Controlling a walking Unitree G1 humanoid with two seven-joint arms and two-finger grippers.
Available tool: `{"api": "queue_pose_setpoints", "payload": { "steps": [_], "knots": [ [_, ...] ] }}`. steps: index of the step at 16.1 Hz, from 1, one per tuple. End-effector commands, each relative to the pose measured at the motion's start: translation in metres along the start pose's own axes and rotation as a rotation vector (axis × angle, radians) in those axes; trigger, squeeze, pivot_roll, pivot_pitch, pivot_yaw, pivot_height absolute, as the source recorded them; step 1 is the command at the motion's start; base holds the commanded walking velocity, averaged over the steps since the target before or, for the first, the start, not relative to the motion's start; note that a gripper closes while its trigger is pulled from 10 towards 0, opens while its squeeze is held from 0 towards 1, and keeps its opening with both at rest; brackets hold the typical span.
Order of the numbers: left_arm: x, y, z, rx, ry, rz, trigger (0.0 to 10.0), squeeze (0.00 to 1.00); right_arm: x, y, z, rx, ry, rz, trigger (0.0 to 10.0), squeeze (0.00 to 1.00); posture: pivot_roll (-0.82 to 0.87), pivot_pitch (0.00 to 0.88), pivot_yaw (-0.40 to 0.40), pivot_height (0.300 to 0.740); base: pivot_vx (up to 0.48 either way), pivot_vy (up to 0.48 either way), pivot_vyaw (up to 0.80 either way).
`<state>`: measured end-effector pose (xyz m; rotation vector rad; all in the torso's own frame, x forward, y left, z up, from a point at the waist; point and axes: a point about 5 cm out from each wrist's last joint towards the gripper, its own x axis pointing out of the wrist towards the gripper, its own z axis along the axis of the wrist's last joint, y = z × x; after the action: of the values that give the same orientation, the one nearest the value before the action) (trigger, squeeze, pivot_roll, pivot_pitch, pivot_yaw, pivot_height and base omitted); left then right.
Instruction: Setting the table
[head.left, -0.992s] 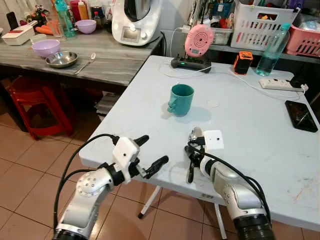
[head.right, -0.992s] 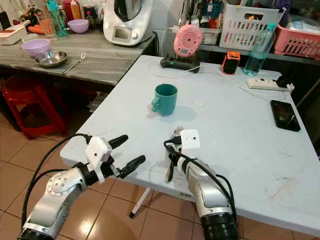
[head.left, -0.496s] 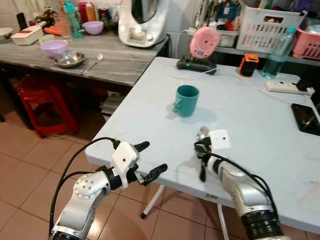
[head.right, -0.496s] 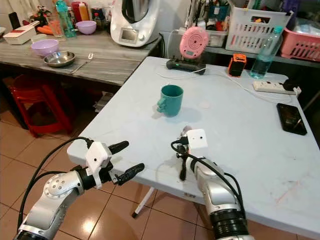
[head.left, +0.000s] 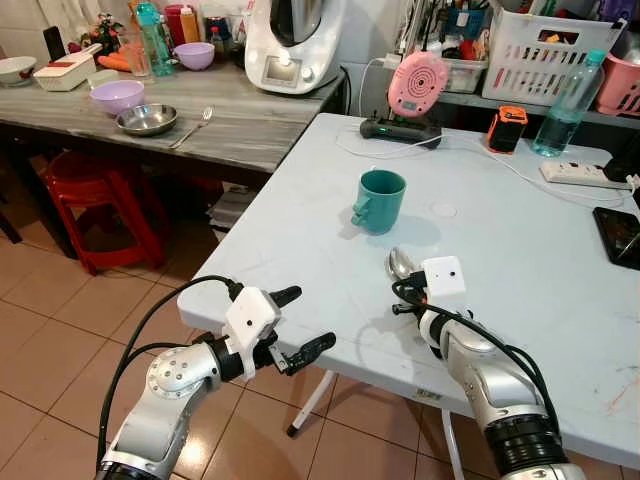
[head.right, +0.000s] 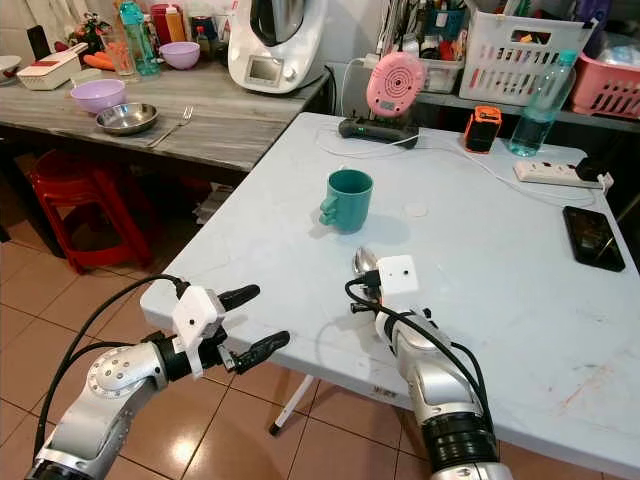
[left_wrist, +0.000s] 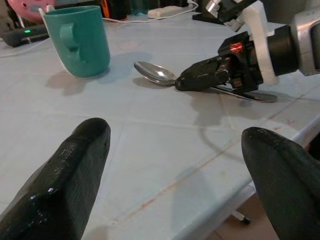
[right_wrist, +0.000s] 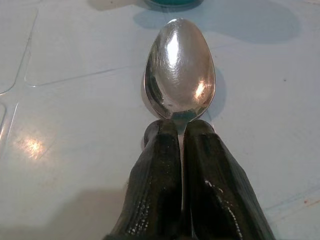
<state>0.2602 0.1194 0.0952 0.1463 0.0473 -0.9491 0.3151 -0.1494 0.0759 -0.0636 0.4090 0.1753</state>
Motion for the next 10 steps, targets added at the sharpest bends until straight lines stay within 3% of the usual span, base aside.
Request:
{"api": "queue_pose_setpoints", "payload": {
  "steps": [1,6,9,10],
  "knots": [
    [0.002,0.008,0.007,0.052,-0.009,0.048,10.0,0.00,0.002,0.000,0.006,0.004,-0.019,-0.009,0.0,0.00,-0.03,0.000,0.014,0.740,0.000,0.000,0.00],
    [0.006,0.017,0.009,0.070,-0.015,0.174,10.0,0.00,0.002,0.006,0.008,0.009,-0.060,-0.002,0.0,0.00,-0.03,0.000,0.013,0.740,0.000,0.000,0.00],
    [0.009,0.020,0.010,0.056,-0.030,0.237,10.0,0.00,0.000,0.005,0.021,0.039,-0.160,-0.038,0.0,0.00,-0.03,0.000,0.013,0.740,0.000,0.000,0.00],
    [0.010,0.024,0.015,0.073,-0.060,0.303,10.0,0.00,-0.003,0.005,0.032,0.053,-0.222,-0.052,0.0,0.00,-0.03,0.000,0.009,0.740,0.000,0.000,0.00]
  ]
}}
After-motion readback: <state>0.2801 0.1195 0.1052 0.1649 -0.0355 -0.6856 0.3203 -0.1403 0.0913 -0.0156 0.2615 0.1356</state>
